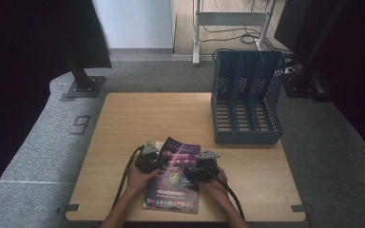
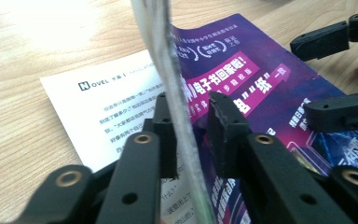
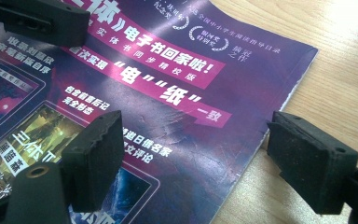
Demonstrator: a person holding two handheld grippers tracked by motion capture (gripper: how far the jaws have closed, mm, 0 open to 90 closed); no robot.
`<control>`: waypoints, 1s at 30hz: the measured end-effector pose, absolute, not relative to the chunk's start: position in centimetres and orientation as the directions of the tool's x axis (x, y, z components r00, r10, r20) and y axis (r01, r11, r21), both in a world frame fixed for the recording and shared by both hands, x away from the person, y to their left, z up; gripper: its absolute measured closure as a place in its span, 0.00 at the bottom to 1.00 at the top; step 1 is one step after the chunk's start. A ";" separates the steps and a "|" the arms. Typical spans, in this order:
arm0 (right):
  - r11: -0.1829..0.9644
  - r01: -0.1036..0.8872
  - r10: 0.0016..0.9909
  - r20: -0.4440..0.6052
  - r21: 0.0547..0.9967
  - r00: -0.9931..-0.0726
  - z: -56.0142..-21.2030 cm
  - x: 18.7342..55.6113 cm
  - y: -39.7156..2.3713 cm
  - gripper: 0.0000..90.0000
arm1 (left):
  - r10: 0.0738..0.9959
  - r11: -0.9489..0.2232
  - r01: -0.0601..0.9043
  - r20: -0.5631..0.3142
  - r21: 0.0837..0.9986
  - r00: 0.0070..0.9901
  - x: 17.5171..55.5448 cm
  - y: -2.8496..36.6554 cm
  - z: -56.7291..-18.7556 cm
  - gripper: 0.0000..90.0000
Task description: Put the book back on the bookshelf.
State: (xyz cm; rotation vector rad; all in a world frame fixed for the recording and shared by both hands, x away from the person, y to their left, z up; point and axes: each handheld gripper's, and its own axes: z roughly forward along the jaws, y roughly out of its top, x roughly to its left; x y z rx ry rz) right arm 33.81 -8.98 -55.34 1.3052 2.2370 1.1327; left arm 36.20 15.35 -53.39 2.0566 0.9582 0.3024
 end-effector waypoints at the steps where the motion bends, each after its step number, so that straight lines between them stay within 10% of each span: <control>1: 0.271 0.589 0.837 0.116 0.761 -0.535 -55.3 33.8 -9.0 0.21 | 0.721 -0.360 0.524 -0.127 0.772 0.681 36.2 15.4 -53.3 0.86; 30: 0.272 0.586 0.829 0.123 0.764 -0.545 -55.3 33.9 -9.3 0.21 | 0.685 -0.304 0.483 -0.164 0.821 0.710 35.6 15.5 -52.0 0.97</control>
